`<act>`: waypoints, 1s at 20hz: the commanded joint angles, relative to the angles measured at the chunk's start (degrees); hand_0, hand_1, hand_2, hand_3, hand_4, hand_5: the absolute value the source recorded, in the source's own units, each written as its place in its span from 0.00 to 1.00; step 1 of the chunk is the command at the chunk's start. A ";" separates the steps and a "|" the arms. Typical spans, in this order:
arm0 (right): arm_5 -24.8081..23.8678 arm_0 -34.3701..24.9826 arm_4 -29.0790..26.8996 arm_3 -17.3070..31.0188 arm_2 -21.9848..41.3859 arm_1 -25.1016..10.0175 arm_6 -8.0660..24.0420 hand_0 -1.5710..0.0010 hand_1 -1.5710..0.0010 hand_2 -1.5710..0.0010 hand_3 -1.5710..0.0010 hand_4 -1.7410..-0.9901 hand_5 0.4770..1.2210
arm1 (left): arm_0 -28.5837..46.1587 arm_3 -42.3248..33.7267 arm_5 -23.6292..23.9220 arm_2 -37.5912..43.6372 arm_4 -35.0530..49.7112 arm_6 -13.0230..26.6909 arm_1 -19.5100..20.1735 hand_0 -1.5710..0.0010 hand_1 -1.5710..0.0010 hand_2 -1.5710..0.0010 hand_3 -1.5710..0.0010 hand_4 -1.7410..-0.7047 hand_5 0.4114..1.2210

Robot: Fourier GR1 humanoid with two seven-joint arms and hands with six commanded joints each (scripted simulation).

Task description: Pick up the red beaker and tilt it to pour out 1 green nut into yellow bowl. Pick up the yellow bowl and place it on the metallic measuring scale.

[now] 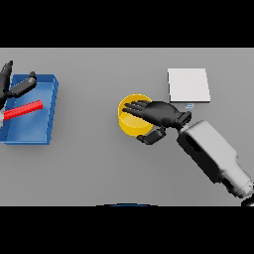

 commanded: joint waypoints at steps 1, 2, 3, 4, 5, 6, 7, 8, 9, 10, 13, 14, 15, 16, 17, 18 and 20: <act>0.26 -0.53 0.27 1.26 0.35 0.03 -0.41 1.00 1.00 1.00 1.00 0.63 0.27 | -0.51 0.42 -0.45 0.01 -0.17 0.36 0.26 1.00 1.00 1.00 1.00 0.91 0.40; 0.40 -0.95 0.72 2.48 1.00 0.55 -0.41 1.00 1.00 1.00 1.00 0.61 0.26 | 0.00 0.41 -0.41 0.16 0.23 -0.20 0.10 1.00 1.00 1.00 1.00 0.91 0.40; 0.68 -1.19 1.08 3.16 1.46 0.97 0.12 1.00 1.00 1.00 1.00 0.60 0.26 | 0.27 0.39 -0.11 0.39 0.19 -0.69 0.41 1.00 1.00 1.00 1.00 0.91 0.40; 0.96 -1.60 1.46 3.81 1.77 0.92 0.39 1.00 1.00 1.00 1.00 0.59 0.26 | -0.07 0.81 -0.35 0.49 0.43 -0.10 0.15 1.00 1.00 1.00 1.00 0.91 0.40; 1.28 -2.52 1.45 4.54 1.69 0.79 0.13 1.00 1.00 1.00 1.00 0.59 0.26 | -0.48 0.85 -0.25 0.32 0.28 0.26 -0.26 1.00 1.00 1.00 1.00 0.91 0.40; 1.85 -2.74 1.50 4.56 1.98 0.47 -0.38 1.00 1.00 1.00 1.00 0.58 0.26 | -0.23 0.54 -0.16 0.47 0.47 0.16 -0.02 1.00 1.00 1.00 1.00 0.91 0.40; 2.46 -3.49 1.93 5.46 2.52 0.68 -0.13 1.00 1.00 1.00 1.00 0.58 0.27 | -0.14 0.34 -0.12 0.39 0.20 -0.08 0.31 1.00 1.00 1.00 1.00 0.91 0.40; 3.11 -3.72 2.15 5.23 3.02 0.49 -0.39 1.00 1.00 1.00 1.00 0.58 0.29 | 0.01 0.63 -0.22 0.32 0.14 -0.45 0.21 1.00 1.00 1.00 1.00 0.91 0.40; 3.37 -3.97 2.56 5.77 3.57 1.07 0.23 1.00 1.00 1.00 1.00 0.58 0.30 | 0.01 0.82 -0.23 0.28 0.20 -0.50 -0.07 1.00 1.00 1.00 1.00 0.91 0.40; 3.55 -3.91 2.61 5.62 3.72 1.19 0.47 1.00 1.00 1.00 1.00 0.58 0.32 | -0.33 1.08 -0.09 0.21 0.04 -0.22 -0.39 1.00 1.00 1.00 1.00 0.91 0.39; 3.77 -4.34 3.50 6.65 4.48 2.12 2.18 0.99 0.97 0.96 0.94 0.54 0.41 | 0.18 -0.18 0.10 0.10 -0.02 -0.42 0.33 1.00 1.00 1.00 1.00 0.92 0.39; 3.83 -4.66 4.02 7.00 4.91 1.99 2.21 0.94 0.93 0.91 0.90 0.50 0.46 | -0.04 0.04 0.21 0.17 -0.04 -0.20 0.16 1.00 1.00 1.00 1.00 0.92 0.39; 3.33 -4.39 4.41 6.78 5.33 1.63 1.18 0.84 0.85 0.85 0.84 0.47 0.57 | -0.34 -0.25 0.26 0.16 -0.01 0.23 0.07 1.00 1.00 1.00 1.00 0.91 0.38; 3.73 -4.31 4.39 6.67 5.34 1.46 1.24 0.68 0.72 0.75 0.77 0.42 0.66 | 0.03 -0.36 0.31 0.15 0.09 -0.03 0.09 1.00 1.00 1.00 1.00 0.91 0.38; 4.21 -4.12 4.10 6.31 5.25 0.79 0.58 0.54 0.58 0.60 0.70 0.34 0.72 | 0.21 -0.98 0.51 0.25 0.22 0.41 0.42 1.00 1.00 1.00 1.00 0.91 0.39; 5.82 -4.36 3.69 6.23 5.34 0.80 0.91 0.43 0.46 0.48 0.62 0.28 0.78 | 0.26 -0.73 0.32 0.49 0.34 0.40 0.86 1.00 1.00 1.00 1.00 0.91 0.39; 7.34 -4.38 3.06 5.84 5.57 0.64 1.57 0.28 0.30 0.31 0.45 0.18 0.86 | 0.91 -2.03 0.67 0.47 0.37 -0.07 1.42 1.00 1.00 1.00 1.00 0.91 0.39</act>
